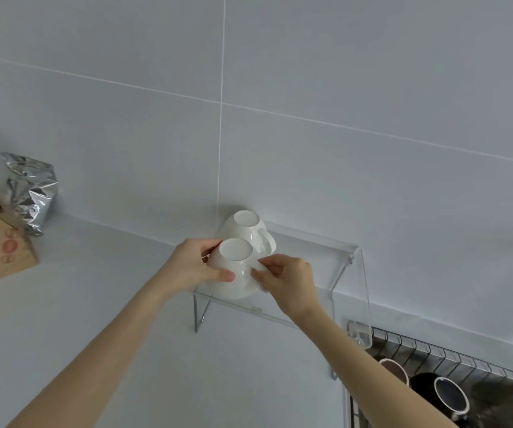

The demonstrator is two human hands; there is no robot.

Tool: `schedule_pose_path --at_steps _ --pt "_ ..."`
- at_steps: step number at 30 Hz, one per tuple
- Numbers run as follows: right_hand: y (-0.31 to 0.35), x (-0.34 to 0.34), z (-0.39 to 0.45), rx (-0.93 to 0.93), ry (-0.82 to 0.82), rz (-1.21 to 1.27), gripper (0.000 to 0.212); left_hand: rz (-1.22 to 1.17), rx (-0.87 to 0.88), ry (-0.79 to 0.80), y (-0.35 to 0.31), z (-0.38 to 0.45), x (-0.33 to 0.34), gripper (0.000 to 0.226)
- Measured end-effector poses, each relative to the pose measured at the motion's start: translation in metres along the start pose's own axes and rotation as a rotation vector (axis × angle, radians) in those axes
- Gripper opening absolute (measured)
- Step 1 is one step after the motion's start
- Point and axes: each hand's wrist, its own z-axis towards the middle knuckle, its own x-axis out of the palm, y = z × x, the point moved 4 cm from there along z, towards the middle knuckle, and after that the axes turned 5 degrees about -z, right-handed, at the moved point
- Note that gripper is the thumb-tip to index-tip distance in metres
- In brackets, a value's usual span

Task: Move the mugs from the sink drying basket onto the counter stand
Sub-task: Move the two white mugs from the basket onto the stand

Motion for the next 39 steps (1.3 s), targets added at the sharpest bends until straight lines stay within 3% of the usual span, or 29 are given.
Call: schedule_pose_path --at_steps 14,21,26,29,32,35,37,39 --pt "-0.005 0.019 0.0 0.036 -0.002 0.023 0.016 0.036 -0.024 0.038 0.006 0.003 -0.004 0.045" --pt "-0.009 0.026 -0.004 0.024 0.005 0.047 0.018 0.069 -0.052 0.09 0.014 0.011 -0.005 0.059" --pt "-0.01 0.025 -0.006 -0.011 0.017 0.04 0.019 0.059 -0.057 0.101 0.021 0.011 -0.005 0.057" --pt "-0.011 0.024 -0.008 -0.062 0.035 -0.008 0.02 0.154 -0.079 0.095 0.014 0.007 -0.005 0.059" --pt "-0.012 0.02 -0.009 -0.063 0.165 0.008 0.036 0.506 -0.11 0.033 -0.004 0.0 -0.002 0.081" --pt "-0.02 -0.009 -0.008 -0.054 0.184 0.074 0.068 0.814 0.116 -0.017 -0.035 -0.009 0.027 0.089" --pt "-0.03 -0.043 -0.008 -0.04 0.078 0.135 0.073 0.786 0.302 0.019 -0.053 -0.017 0.063 0.084" --pt "-0.048 -0.08 -0.014 0.0 -0.046 0.192 0.066 0.698 0.358 0.098 -0.066 -0.021 0.105 0.079"
